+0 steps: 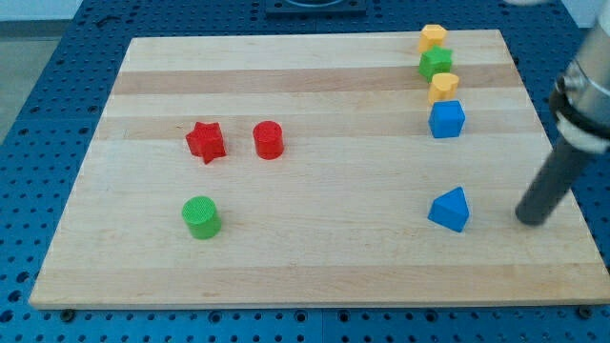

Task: Push the blue triangle closer to the blue cube

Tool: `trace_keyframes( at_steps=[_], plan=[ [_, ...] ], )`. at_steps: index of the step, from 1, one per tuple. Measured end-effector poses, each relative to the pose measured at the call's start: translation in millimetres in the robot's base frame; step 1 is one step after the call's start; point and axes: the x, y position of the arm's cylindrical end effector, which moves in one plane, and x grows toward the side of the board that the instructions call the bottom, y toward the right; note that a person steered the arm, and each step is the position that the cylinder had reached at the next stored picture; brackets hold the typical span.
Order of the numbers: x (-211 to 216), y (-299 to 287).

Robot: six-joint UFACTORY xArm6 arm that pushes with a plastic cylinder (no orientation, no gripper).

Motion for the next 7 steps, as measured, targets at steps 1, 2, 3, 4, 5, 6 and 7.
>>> trace_keyframes(
  at_steps=[1,2,3,4,5,6,7],
  plan=[
    [18.9,-12.5],
    [6.2,-53.6],
    [1.6,-94.3],
    [1.4,-114.9],
    [-11.5,-118.9],
    [-26.4,-118.2],
    [-35.6,-101.7]
  ],
)
